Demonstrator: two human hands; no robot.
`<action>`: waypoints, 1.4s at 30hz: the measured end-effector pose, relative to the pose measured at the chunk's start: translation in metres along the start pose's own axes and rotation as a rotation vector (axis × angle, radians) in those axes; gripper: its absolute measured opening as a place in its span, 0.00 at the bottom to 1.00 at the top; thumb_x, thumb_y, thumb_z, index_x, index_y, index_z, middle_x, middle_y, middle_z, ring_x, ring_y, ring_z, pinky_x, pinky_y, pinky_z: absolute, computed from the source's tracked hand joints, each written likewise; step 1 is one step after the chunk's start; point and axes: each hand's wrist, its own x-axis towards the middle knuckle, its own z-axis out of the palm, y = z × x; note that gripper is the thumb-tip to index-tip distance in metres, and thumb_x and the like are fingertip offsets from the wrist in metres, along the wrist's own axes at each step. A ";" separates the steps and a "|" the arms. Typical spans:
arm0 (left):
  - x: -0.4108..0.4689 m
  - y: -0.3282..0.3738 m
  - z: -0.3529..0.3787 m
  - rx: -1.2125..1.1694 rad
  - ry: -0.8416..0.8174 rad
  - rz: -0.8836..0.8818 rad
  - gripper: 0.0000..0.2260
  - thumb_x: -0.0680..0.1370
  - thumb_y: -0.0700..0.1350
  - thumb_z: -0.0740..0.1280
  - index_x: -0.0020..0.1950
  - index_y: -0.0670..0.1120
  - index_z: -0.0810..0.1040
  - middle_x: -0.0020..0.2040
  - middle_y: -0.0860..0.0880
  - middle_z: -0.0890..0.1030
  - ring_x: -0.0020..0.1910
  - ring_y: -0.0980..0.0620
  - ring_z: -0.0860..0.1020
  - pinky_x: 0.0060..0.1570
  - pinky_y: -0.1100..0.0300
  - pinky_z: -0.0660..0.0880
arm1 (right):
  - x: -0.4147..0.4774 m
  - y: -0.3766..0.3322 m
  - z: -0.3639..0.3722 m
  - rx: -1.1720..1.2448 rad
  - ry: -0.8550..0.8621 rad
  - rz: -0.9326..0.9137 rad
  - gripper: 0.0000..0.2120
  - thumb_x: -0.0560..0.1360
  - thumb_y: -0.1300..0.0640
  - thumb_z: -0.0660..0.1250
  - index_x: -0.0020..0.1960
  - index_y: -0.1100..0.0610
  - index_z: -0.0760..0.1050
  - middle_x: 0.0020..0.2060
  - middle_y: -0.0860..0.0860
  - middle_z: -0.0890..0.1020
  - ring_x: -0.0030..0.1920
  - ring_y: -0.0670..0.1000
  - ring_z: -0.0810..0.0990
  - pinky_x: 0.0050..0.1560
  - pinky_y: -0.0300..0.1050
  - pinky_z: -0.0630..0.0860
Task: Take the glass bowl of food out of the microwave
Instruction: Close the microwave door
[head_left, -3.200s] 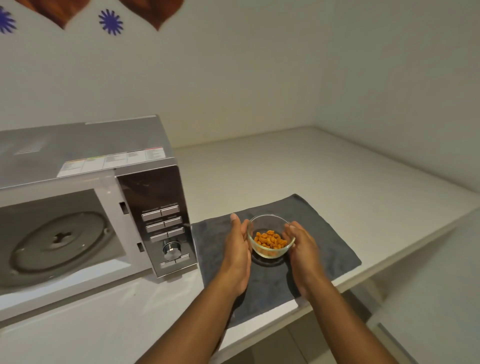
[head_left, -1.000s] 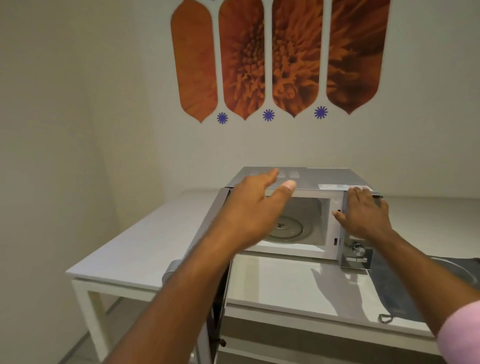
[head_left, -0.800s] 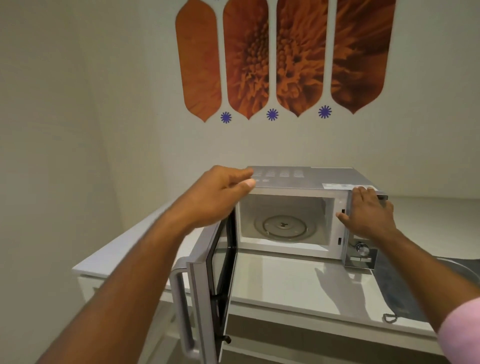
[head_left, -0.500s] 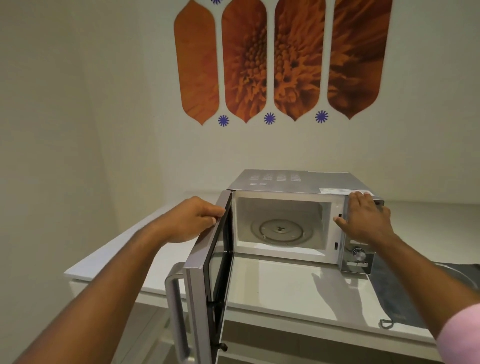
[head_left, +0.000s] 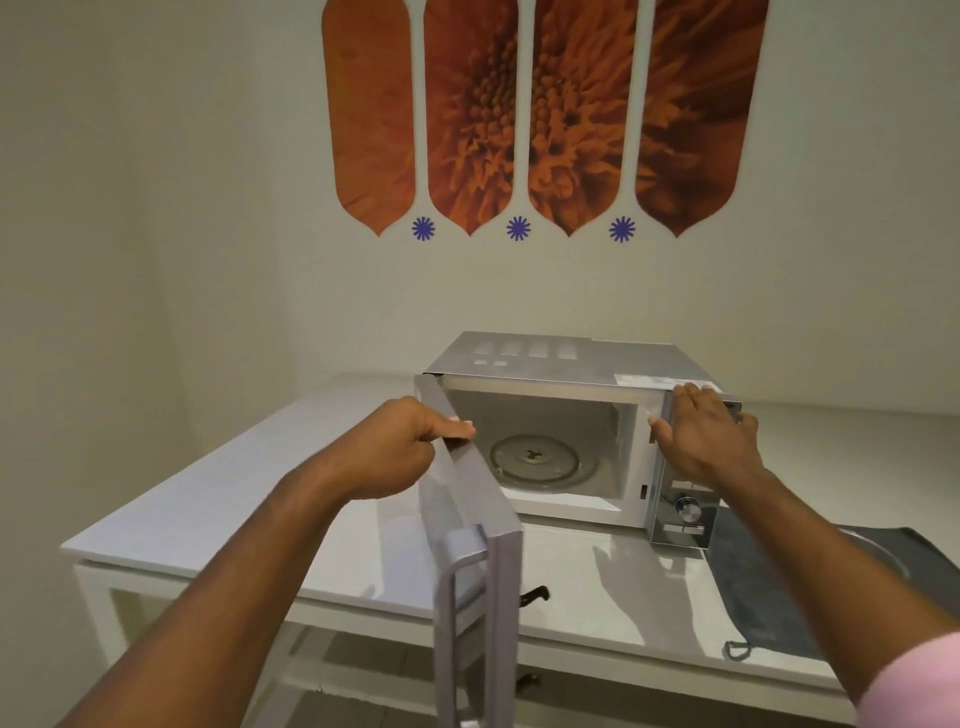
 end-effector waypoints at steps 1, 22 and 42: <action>0.004 0.004 0.006 0.021 -0.016 0.018 0.27 0.80 0.30 0.58 0.70 0.54 0.81 0.73 0.55 0.79 0.75 0.53 0.74 0.76 0.57 0.69 | 0.000 0.001 -0.001 0.005 0.002 -0.004 0.32 0.82 0.37 0.51 0.80 0.54 0.59 0.80 0.53 0.65 0.80 0.57 0.62 0.71 0.67 0.64; 0.115 0.066 0.098 0.445 -0.059 0.237 0.36 0.76 0.33 0.61 0.84 0.41 0.56 0.86 0.42 0.57 0.85 0.45 0.54 0.84 0.52 0.48 | 0.014 0.029 -0.050 0.189 -0.257 -0.131 0.36 0.79 0.27 0.40 0.68 0.46 0.75 0.69 0.47 0.78 0.70 0.53 0.73 0.66 0.63 0.64; 0.164 0.060 0.116 0.485 -0.050 0.207 0.38 0.76 0.37 0.67 0.84 0.42 0.56 0.85 0.43 0.60 0.84 0.44 0.57 0.84 0.48 0.53 | 0.027 0.017 -0.029 -0.195 0.028 -0.173 0.17 0.84 0.43 0.57 0.59 0.51 0.79 0.53 0.52 0.85 0.55 0.54 0.81 0.52 0.52 0.68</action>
